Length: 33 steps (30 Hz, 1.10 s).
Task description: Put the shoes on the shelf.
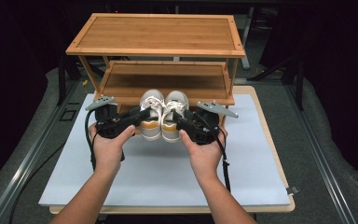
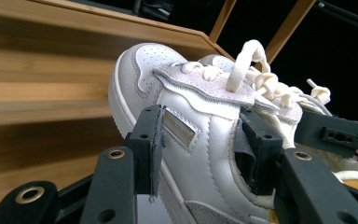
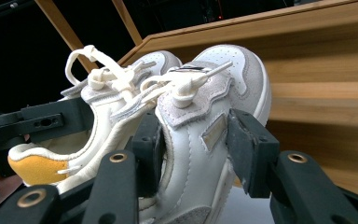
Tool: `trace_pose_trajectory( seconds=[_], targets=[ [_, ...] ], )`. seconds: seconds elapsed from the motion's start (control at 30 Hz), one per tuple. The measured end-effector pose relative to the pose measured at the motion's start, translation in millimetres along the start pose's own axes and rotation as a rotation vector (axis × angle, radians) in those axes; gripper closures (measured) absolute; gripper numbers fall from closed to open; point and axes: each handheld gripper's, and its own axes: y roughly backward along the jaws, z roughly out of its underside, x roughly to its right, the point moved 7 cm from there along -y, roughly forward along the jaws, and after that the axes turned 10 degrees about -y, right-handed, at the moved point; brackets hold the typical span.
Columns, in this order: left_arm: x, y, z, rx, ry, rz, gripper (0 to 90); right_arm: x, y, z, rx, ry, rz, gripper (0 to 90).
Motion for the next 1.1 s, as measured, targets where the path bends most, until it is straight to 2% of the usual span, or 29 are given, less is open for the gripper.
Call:
trace_pose_trajectory(
  seconds=[0.2, 0.33, 0.37, 0.4, 0.73, 1.1],
  targets=[
    [-5.0, -6.3, -6.3, -0.005, 0.006, 0.004, 55.7, 2.4, -5.6, -7.4, -0.009, -0.012, -0.002, 56.8],
    [-8.8, -10.5, -11.7, 0.0, 0.01, 0.008, 55.7, 3.1, -11.2, -12.9, 0.007, -0.017, -0.006, 56.8],
    [-9.7, -11.7, -13.0, 0.004, 0.011, 0.008, 55.7, 3.7, -11.4, -14.0, -0.006, -0.016, -0.004, 56.8],
    [-10.5, -12.9, -14.0, 0.002, 0.015, 0.009, 55.7, 3.9, -13.3, -16.3, 0.008, -0.02, -0.007, 56.8],
    [-17.4, -22.3, -24.7, -0.004, 0.027, 0.013, 55.7, 6.0, -23.4, -29.1, 0.001, -0.024, 0.006, 56.9],
    [-27.1, -41.8, -34.6, -0.036, 0.026, 0.004, 55.7, 15.8, -38.9, -42.0, -0.017, -0.034, 0.018, 56.8]
  ],
)
